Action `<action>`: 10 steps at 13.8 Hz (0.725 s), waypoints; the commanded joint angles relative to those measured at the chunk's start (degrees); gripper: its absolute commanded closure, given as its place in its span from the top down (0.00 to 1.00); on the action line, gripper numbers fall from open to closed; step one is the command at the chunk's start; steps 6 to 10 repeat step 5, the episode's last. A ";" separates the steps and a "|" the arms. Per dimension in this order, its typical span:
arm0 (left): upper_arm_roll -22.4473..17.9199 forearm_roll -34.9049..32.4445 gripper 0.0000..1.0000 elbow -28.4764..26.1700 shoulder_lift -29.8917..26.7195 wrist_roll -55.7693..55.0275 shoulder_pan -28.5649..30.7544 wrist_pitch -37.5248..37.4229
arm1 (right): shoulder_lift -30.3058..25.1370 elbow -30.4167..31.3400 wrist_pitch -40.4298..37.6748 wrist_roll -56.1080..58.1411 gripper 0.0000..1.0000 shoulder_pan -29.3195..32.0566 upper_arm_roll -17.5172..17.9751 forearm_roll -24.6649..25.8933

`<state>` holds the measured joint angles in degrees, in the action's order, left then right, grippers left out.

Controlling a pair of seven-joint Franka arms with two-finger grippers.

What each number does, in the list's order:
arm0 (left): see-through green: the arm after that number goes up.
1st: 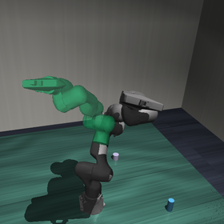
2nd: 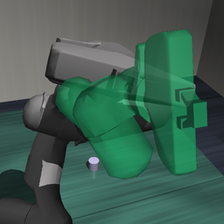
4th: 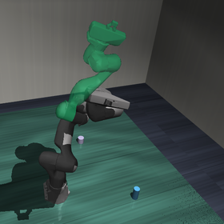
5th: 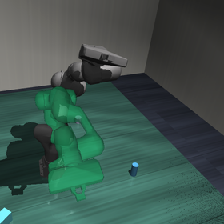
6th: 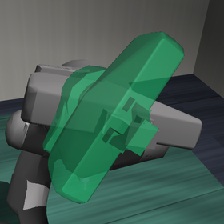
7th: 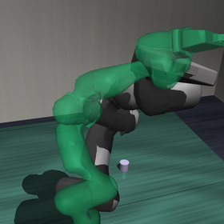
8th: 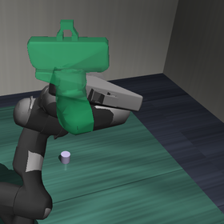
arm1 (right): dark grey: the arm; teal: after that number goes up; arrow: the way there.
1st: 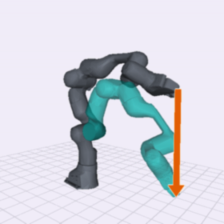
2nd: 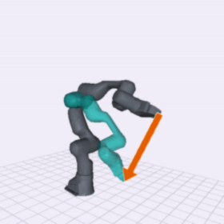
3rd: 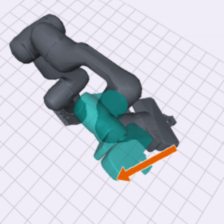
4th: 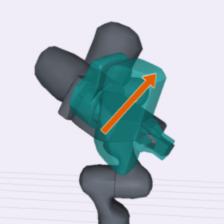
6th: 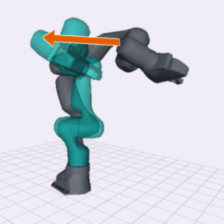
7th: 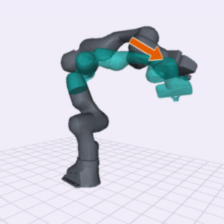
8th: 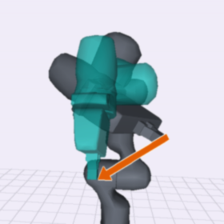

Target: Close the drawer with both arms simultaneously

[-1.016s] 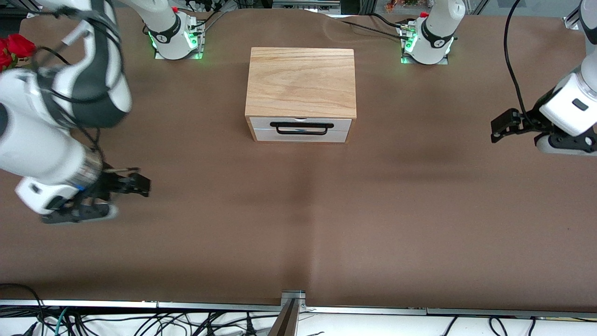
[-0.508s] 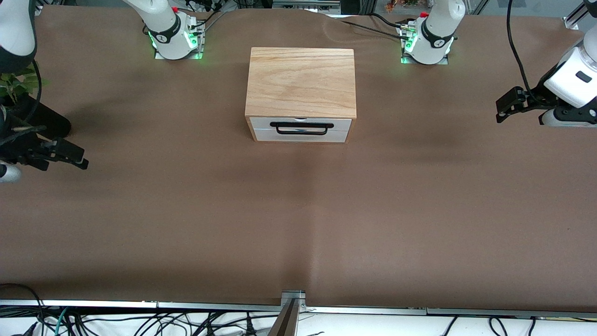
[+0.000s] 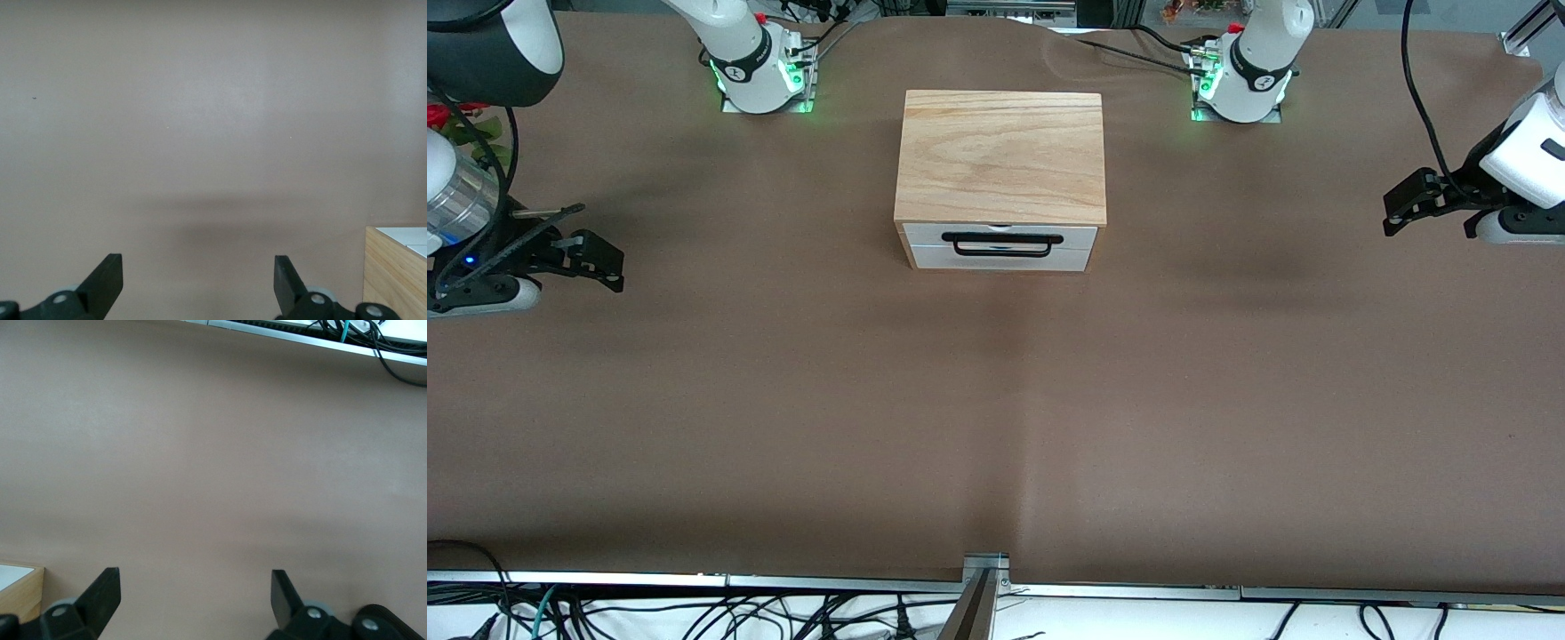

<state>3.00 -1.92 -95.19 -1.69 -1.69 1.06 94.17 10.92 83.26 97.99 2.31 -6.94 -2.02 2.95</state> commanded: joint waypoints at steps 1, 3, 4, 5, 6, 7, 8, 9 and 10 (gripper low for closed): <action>0.26 -1.51 1.00 0.09 0.10 1.25 0.17 0.31 | -0.19 -0.37 -0.16 -0.03 1.00 0.70 0.79 0.92; 0.26 -1.51 1.00 0.26 0.02 1.17 0.17 0.05 | -0.19 -0.37 -0.16 -0.03 1.00 0.70 0.79 0.92; 0.26 -1.60 1.00 0.44 0.10 1.34 0.17 0.05 | -0.19 -0.37 -0.16 -0.03 1.00 0.70 0.79 0.75; 0.26 -1.51 1.00 0.70 0.19 1.34 0.17 0.05 | -0.19 -0.37 -0.16 -0.03 1.00 0.70 0.79 0.40; 0.26 -1.51 1.00 0.70 0.19 1.34 0.17 0.05 | -0.19 -0.37 -0.16 -0.03 1.00 0.70 0.79 0.40; 0.26 -1.51 1.00 0.70 0.19 1.34 0.17 0.05 | -0.19 -0.37 -0.16 -0.03 1.00 0.70 0.79 0.40; 0.26 -1.51 1.00 0.70 0.19 1.34 0.17 0.05 | -0.19 -0.37 -0.16 -0.03 1.00 0.70 0.79 0.40; 0.26 -1.51 1.00 0.70 0.19 1.34 0.17 0.05 | -0.19 -0.37 -0.16 -0.03 1.00 0.70 0.79 0.40; 0.26 -1.51 1.00 0.70 0.19 1.34 0.17 0.05 | -0.19 -0.37 -0.16 -0.03 1.00 0.70 0.79 0.40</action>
